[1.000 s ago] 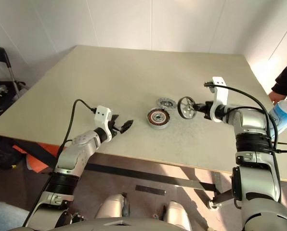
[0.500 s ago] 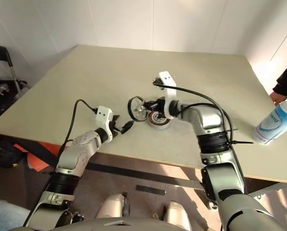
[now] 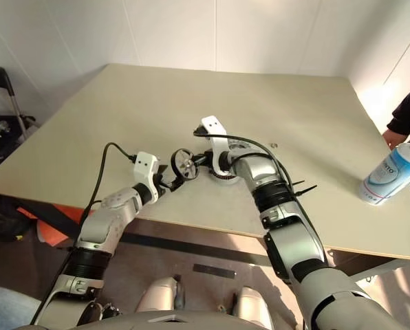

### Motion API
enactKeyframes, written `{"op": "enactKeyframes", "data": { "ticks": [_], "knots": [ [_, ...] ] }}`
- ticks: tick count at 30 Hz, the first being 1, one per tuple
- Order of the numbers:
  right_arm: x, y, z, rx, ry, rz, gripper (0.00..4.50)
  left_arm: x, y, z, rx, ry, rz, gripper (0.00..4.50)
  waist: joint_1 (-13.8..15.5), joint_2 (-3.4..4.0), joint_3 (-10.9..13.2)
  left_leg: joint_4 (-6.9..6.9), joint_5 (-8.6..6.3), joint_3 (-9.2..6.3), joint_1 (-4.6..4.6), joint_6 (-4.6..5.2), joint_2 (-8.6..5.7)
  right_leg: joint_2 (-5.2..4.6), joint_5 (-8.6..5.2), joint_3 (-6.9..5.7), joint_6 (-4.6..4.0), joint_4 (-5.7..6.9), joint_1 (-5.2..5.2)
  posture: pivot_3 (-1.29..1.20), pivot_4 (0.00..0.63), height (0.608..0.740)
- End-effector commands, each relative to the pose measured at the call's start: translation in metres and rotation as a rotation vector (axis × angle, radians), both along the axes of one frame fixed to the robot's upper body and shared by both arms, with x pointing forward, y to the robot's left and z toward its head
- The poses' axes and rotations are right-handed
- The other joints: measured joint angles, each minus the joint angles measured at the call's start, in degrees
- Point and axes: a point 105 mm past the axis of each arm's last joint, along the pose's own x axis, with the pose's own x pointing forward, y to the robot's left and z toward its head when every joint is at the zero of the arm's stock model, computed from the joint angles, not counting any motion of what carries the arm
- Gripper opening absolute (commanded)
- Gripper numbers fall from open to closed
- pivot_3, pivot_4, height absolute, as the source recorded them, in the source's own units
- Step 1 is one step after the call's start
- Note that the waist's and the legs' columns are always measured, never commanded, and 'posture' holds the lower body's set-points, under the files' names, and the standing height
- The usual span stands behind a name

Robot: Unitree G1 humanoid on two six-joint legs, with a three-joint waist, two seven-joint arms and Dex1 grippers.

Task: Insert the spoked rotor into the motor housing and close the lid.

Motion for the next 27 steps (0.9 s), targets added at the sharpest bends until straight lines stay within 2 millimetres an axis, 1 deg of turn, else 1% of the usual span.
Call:
{"op": "enactKeyframes", "data": {
  "ticks": [1, 7, 11, 14, 15, 16, 19, 22, 24, 26, 27],
  "knots": [
    [0.008, 0.006, 0.020, 0.015, -0.073, 0.016, 0.04, 0.004, 0.018, 0.026, -0.007, -0.089, 0.039, 4.50, 0.02, -0.02, 0.01, 0.00, 0.00, 0.00, -0.04, 0.01, -0.01, 0.00, 0.00, 0.00, 0.00, 0.00, -0.01, 0.00, 0.000, 0.740],
    [0.011, 0.007, 0.013, -0.003, -0.074, 0.009, 0.04, -0.002, 0.039, 0.047, -0.042, -0.147, 0.049, 4.50, 0.03, -0.04, 0.02, 0.01, -0.01, 0.00, -0.03, 0.03, -0.01, 0.00, 0.00, -0.01, 0.00, -0.02, 0.01, 0.00, 0.000, 0.740],
    [0.012, 0.007, 0.013, -0.002, -0.077, 0.008, 0.04, -0.004, 0.048, 0.050, -0.030, -0.157, 0.054, 4.50, 0.00, -0.04, 0.02, 0.01, -0.01, 0.00, -0.01, 0.02, -0.01, 0.00, 0.00, 0.00, 0.00, -0.01, 0.01, 0.00, 0.000, 0.740],
    [0.014, 0.006, 0.014, -0.009, -0.088, 0.007, 0.70, -0.003, 0.049, 0.051, -0.031, -0.160, 0.056, 4.50, 0.03, -0.04, 0.02, 0.01, -0.01, 0.00, 0.01, 0.01, -0.02, 0.00, 0.00, 0.00, 0.00, 0.00, 0.03, 0.00, 0.000, 0.740],
    [0.013, 0.006, 0.015, -0.010, -0.097, 0.014, 1.01, -0.003, 0.048, 0.051, -0.032, -0.161, 0.056, 4.50, 0.02, -0.04, 0.02, 0.01, -0.01, 0.00, 0.01, 0.01, -0.02, 0.00, 0.00, 0.00, 0.00, 0.00, 0.03, 0.00, 0.000, 0.740],
    [0.012, 0.007, 0.018, -0.001, -0.108, 0.028, 1.34, -0.003, 0.048, 0.051, -0.032, -0.160, 0.055, 4.50, 0.01, -0.05, 0.02, 0.01, 0.00, 0.00, 0.01, 0.01, -0.01, 0.00, 0.00, 0.00, 0.00, 0.00, 0.03, 0.00, 0.000, 0.740],
    [0.009, 0.007, 0.026, 0.018, -0.121, 0.048, 1.34, -0.002, 0.046, 0.050, -0.033, -0.158, 0.054, 4.50, 0.01, -0.05, 0.02, 0.01, 0.00, 0.00, 0.01, 0.00, -0.01, 0.00, 0.00, 0.00, 0.00, 0.01, 0.02, 0.00, 0.000, 0.740],
    [0.006, 0.004, 0.041, 0.052, -0.151, 0.063, 1.34, -0.001, 0.043, 0.049, -0.035, -0.156, 0.050, 4.50, 0.04, -0.06, 0.03, 0.01, 0.00, 0.00, 0.01, 0.01, -0.01, 0.00, 0.00, 0.00, 0.01, 0.00, 0.03, 0.00, 0.000, 0.740],
    [0.009, -0.003, 0.064, 0.090, -0.210, 0.046, 1.34, -0.001, 0.041, 0.048, -0.037, -0.152, 0.041, 4.50, 0.12, -0.07, 0.04, 0.01, -0.01, 0.00, 0.01, 0.01, -0.01, 0.00, 0.01, 0.00, 0.01, -0.01, 0.03, 0.00, 0.000, 0.740],
    [0.010, -0.009, 0.075, 0.100, -0.248, 0.031, 1.34, -0.001, 0.039, 0.048, -0.038, -0.151, 0.036, 4.50, 0.16, -0.09, 0.04, 0.01, -0.01, 0.00, 0.01, 0.01, -0.02, 0.00, 0.01, 0.00, 0.01, -0.01, 0.04, 0.00, 0.000, 0.740],
    [0.017, -0.021, 0.081, 0.074, -0.297, -0.011, 1.34, -0.001, 0.038, 0.048, -0.042, -0.150, 0.030, 4.50, 0.16, -0.10, 0.03, 0.01, -0.01, 0.00, 0.02, 0.01, -0.02, 0.00, 0.01, 0.00, 0.01, -0.01, 0.05, 0.00, 0.000, 0.740]
  ]
}}
